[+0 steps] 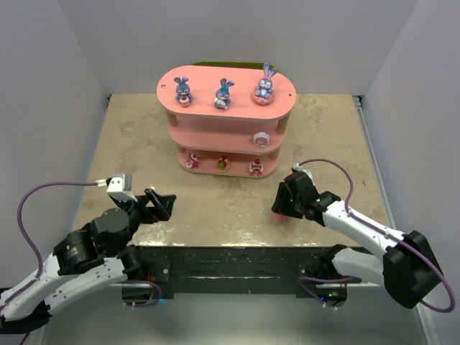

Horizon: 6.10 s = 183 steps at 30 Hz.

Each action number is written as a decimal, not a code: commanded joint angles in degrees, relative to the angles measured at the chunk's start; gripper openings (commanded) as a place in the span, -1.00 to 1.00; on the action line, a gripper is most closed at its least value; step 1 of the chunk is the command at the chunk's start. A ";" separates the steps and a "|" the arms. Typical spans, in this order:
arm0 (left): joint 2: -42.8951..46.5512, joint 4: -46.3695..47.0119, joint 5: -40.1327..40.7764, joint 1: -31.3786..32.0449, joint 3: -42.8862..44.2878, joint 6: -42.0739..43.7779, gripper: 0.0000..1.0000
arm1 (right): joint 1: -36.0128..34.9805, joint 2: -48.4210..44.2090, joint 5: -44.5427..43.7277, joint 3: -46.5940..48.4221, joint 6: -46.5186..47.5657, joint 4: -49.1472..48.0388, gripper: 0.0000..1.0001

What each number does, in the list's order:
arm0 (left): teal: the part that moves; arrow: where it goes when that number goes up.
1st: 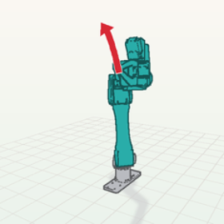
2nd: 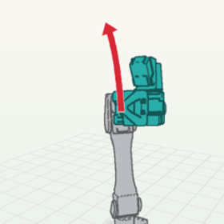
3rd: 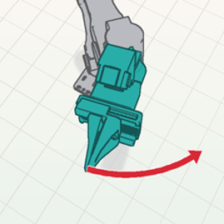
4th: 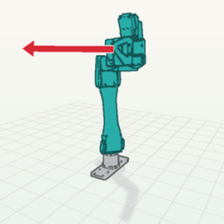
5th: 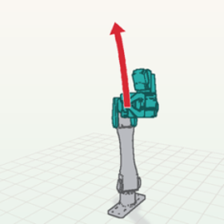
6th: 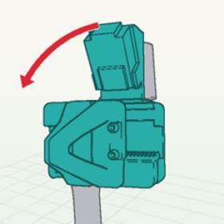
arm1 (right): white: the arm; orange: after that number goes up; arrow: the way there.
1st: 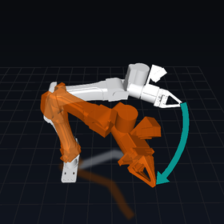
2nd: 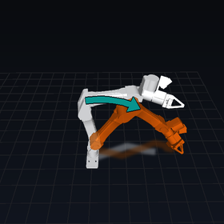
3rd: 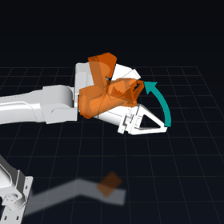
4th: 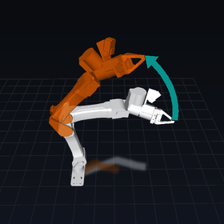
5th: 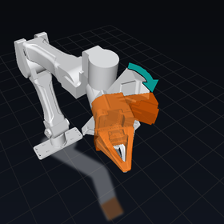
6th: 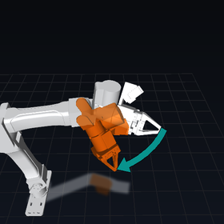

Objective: Place and organize the plastic toys onto the shelf

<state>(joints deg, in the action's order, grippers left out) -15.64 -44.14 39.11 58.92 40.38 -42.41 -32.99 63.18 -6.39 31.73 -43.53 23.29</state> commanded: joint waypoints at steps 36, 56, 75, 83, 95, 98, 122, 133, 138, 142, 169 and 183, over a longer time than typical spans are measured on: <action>-4.40 3.01 -1.41 0.06 -0.48 -0.04 0.99 | -30.81 20.59 -24.74 20.22 -27.78 -3.49 0.63; -3.87 2.48 -1.67 0.06 -0.65 -1.18 0.99 | -30.20 22.07 4.99 24.96 46.50 0.09 0.75; -3.52 2.83 -0.97 0.06 -0.65 0.05 0.99 | -26.25 30.42 10.27 31.64 55.85 6.42 0.69; -3.52 2.83 -0.97 0.06 -0.57 0.14 0.99 | -26.25 31.39 4.65 28.31 41.27 1.51 0.47; -2.64 2.92 -1.50 0.06 -0.65 0.31 0.99 | -26.42 35.61 -23.98 30.85 1.92 5.94 -1.00; -2.20 2.92 -1.67 0.06 -0.65 0.31 0.99 | -26.42 36.14 -27.86 31.20 -9.26 7.72 -1.00; -5.80 6.26 -7.29 0.06 -0.65 3.74 0.99 | -27.04 16.11 -24.11 20.57 -15.27 6.24 0.41; -17.73 36.27 -38.46 0.15 -15.49 1.64 0.99 | -26.86 -2.07 -24.98 13.71 -19.49 13.27 0.63; -31.25 66.49 -48.96 2.77 -25.52 -7.84 0.89 | -26.68 -6.39 -27.97 15.55 -18.96 17.05 0.63; -40.59 68.48 -43.16 10.50 -21.93 -9.61 0.85 | -26.68 -8.42 -29.73 16.00 -18.79 19.77 0.63; -78.13 87.64 -43.60 21.59 -13.14 -30.88 0.51 | -26.42 -19.84 -30.87 8.36 -15.27 18.29 0.62; -80.25 80.36 -39.65 22.47 -8.57 -29.48 -0.34 | -26.33 -23.36 -31.49 7.21 -13.07 18.63 0.62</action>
<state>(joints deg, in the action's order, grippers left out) -97.49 39.83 -3.75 81.08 28.99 -73.34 -59.55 40.56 -35.07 38.87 -57.47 42.63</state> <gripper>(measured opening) 0.433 0.811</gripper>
